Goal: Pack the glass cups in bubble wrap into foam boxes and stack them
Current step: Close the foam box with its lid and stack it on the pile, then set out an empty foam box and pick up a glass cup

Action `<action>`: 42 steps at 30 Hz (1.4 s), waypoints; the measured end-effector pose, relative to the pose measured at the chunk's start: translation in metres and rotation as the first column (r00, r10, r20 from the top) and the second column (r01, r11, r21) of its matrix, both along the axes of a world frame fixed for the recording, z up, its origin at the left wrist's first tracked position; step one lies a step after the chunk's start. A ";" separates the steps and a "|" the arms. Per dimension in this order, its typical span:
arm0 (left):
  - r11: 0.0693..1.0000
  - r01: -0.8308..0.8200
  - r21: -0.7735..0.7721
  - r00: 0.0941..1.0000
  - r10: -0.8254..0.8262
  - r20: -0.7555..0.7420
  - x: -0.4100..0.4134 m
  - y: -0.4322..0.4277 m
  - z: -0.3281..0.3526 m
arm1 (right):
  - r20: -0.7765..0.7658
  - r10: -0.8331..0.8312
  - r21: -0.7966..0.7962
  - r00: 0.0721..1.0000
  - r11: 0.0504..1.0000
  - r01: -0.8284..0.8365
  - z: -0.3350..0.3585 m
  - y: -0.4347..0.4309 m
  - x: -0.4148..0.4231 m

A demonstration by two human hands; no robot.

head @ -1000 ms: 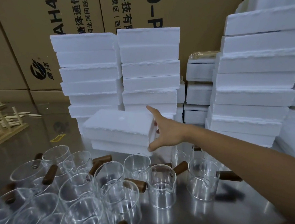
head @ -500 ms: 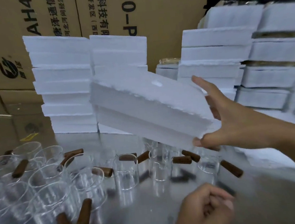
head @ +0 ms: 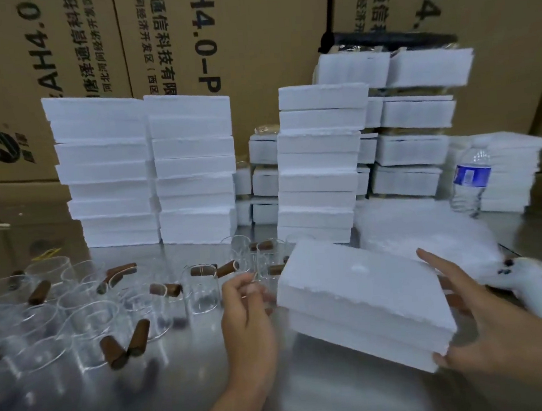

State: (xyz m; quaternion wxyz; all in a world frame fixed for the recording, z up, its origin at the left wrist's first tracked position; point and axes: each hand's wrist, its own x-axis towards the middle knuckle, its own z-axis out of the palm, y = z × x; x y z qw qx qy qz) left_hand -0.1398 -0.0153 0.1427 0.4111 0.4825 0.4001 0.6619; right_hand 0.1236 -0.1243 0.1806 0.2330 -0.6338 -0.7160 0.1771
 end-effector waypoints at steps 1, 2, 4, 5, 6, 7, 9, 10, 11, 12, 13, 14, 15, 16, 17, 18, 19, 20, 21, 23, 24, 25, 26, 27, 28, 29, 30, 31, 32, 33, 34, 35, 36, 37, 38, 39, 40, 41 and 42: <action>1.000 -0.006 0.028 1.000 0.006 -0.017 -0.001 -0.003 0.000 | 0.053 -0.137 -0.025 0.989 0.990 0.139 0.002 0.002 -0.006; 0.997 -0.004 0.072 0.999 0.007 -0.046 -0.003 -0.007 0.001 | 0.054 -0.122 -0.068 0.991 0.990 0.125 -0.002 -0.004 -0.004; 0.980 0.021 0.196 0.988 0.010 -0.157 -0.005 -0.015 0.005 | -0.036 -0.089 -0.060 0.995 0.994 0.087 -0.006 -0.003 -0.004; 0.962 0.044 0.270 0.971 0.023 -0.238 -0.006 -0.020 0.005 | -0.096 -0.085 -0.068 0.992 0.995 0.078 -0.007 -0.006 -0.007; 0.937 0.078 0.340 0.944 0.041 -0.327 -0.006 -0.024 0.005 | -0.192 -0.081 -0.055 0.978 0.996 0.072 -0.011 -0.005 -0.007; 0.908 0.124 0.400 0.907 0.060 -0.416 -0.005 -0.027 0.005 | -0.236 -0.076 -0.041 0.969 0.997 0.068 -0.012 -0.008 -0.010; 0.855 0.224 0.468 0.825 0.090 -0.559 -0.004 -0.033 0.003 | -0.301 -0.058 -0.001 0.952 0.998 0.061 -0.019 -0.011 -0.015; 0.833 0.270 0.483 0.783 0.102 -0.613 -0.003 -0.034 0.002 | -0.342 -0.043 0.009 0.939 0.999 0.049 -0.023 -0.011 -0.016; 0.813 0.310 0.493 0.745 0.115 -0.657 -0.003 -0.035 0.000 | -0.363 -0.047 0.017 0.930 0.998 0.058 -0.026 -0.011 -0.019; 0.792 0.340 0.506 0.712 0.135 -0.690 -0.003 -0.036 -0.002 | -0.388 -0.041 0.036 0.921 0.998 0.060 -0.030 -0.011 -0.020; 0.776 0.354 0.523 0.682 0.169 -0.712 -0.003 -0.036 -0.004 | -0.400 -0.042 0.063 0.915 0.995 0.073 -0.033 -0.012 -0.021; 0.768 0.347 0.538 0.659 0.208 -0.723 -0.003 -0.036 -0.005 | -0.398 -0.047 0.098 0.916 0.991 0.093 -0.039 -0.012 -0.021; 0.768 0.329 0.550 0.645 0.243 -0.724 -0.003 -0.036 -0.006 | -0.394 -0.048 0.126 0.918 0.986 0.106 -0.041 -0.014 -0.023; 0.770 0.305 0.561 0.642 0.269 -0.718 -0.003 -0.036 -0.006 | -0.378 -0.050 0.147 0.924 0.983 0.113 -0.044 -0.015 -0.024; 0.768 0.284 0.574 0.644 0.290 -0.708 -0.003 -0.036 -0.007 | -0.363 -0.051 0.158 0.931 0.981 0.116 -0.046 -0.016 -0.025; 0.761 0.269 0.590 0.646 0.312 -0.697 -0.003 -0.036 -0.007 | -0.350 -0.050 0.165 0.935 0.980 0.114 -0.047 -0.017 -0.026; 0.752 0.257 0.607 0.646 0.333 -0.687 -0.003 -0.036 -0.008 | -0.336 -0.053 0.164 0.940 0.980 0.114 -0.047 -0.017 -0.027; 0.747 0.247 0.617 0.645 0.349 -0.680 -0.003 -0.036 -0.009 | -0.334 -0.056 0.163 0.941 0.980 0.116 -0.048 -0.016 -0.028; 0.749 0.232 0.621 0.647 0.358 -0.673 -0.004 -0.036 -0.009 | -0.343 -0.065 0.166 0.937 0.978 0.128 -0.049 -0.015 -0.030; 0.782 0.171 0.599 0.680 0.347 -0.646 -0.005 -0.037 -0.008 | -0.364 -0.100 0.174 0.926 0.969 0.173 -0.049 -0.013 -0.032; 0.811 0.124 0.571 0.714 0.327 -0.619 -0.006 -0.039 -0.007 | -0.361 -0.115 0.183 0.925 0.964 0.191 -0.049 -0.013 -0.032; 0.843 0.069 0.533 0.752 0.307 -0.584 -0.007 -0.042 -0.005 | -0.346 -0.124 0.195 0.930 0.960 0.201 -0.050 -0.013 -0.031; 0.876 0.012 0.483 0.787 0.289 -0.544 -0.008 -0.043 -0.003 | -0.321 -0.127 0.209 0.938 0.957 0.201 -0.050 -0.014 -0.031; 0.906 -0.048 0.421 0.819 0.277 -0.503 -0.009 -0.045 -0.001 | -0.286 -0.127 0.226 0.950 0.954 0.196 -0.050 -0.015 -0.029; 0.932 -0.104 0.347 0.847 0.266 -0.461 -0.010 -0.047 0.001 | -0.239 -0.127 0.246 0.963 0.951 0.186 -0.051 -0.015 -0.028; 0.954 -0.144 0.264 0.875 0.247 -0.416 -0.011 -0.048 0.003 | -0.193 -0.128 0.263 0.973 0.949 0.177 -0.051 -0.016 -0.027; 0.971 -0.162 0.177 0.902 0.218 -0.372 -0.013 -0.048 0.005 | -0.159 -0.133 0.271 0.978 0.947 0.173 -0.052 -0.016 -0.026; 0.982 -0.167 0.091 0.922 0.188 -0.337 -0.014 -0.049 0.007 | -0.147 -0.142 0.272 0.979 0.946 0.178 -0.053 -0.017 -0.026; 0.985 -0.171 0.008 0.935 0.165 -0.314 -0.015 -0.051 0.008 | -0.148 -0.151 0.270 0.977 0.944 0.187 -0.054 -0.017 -0.025; 0.982 -0.174 -0.077 0.945 0.144 -0.293 -0.016 -0.052 0.008 | -0.151 -0.163 0.269 0.975 0.942 0.199 -0.054 -0.017 -0.025; 0.972 -0.161 -0.169 0.961 0.115 -0.252 -0.018 -0.054 0.007 | -0.151 -0.180 0.270 0.972 0.939 0.215 -0.053 -0.017 -0.025; 0.959 -0.115 -0.260 0.982 0.071 -0.175 -0.019 -0.055 0.007 | -0.151 -0.196 0.274 0.969 0.933 0.232 -0.053 -0.017 -0.026; 0.939 -0.041 -0.341 0.997 0.015 -0.079 -0.021 -0.058 0.007 | -0.156 -0.210 0.279 0.965 0.928 0.246 -0.052 -0.016 -0.026; 0.914 0.047 -0.403 0.999 -0.045 0.014 -0.022 -0.060 0.008 | -0.165 -0.221 0.280 0.961 0.924 0.260 -0.051 -0.016 -0.026; 0.883 0.136 -0.449 0.990 -0.106 0.091 -0.024 -0.063 0.009 | -0.177 -0.230 0.276 0.957 0.922 0.273 -0.051 -0.016 -0.025; 0.846 0.215 -0.488 0.975 -0.160 0.152 -0.026 -0.067 0.011 | -0.187 -0.239 0.270 0.953 0.920 0.283 -0.051 -0.016 -0.025; 0.808 0.279 -0.520 0.958 -0.198 0.206 -0.027 -0.069 0.013 | -0.195 -0.246 0.262 0.949 0.920 0.292 -0.051 -0.015 -0.024; 0.772 0.326 -0.546 0.943 -0.221 0.251 -0.027 -0.072 0.016 | -0.204 -0.251 0.258 0.946 0.919 0.300 -0.052 -0.015 -0.023; 0.739 0.357 -0.571 0.931 -0.231 0.282 -0.027 -0.073 0.020 | -0.219 -0.252 0.259 0.943 0.916 0.305 -0.052 -0.015 -0.023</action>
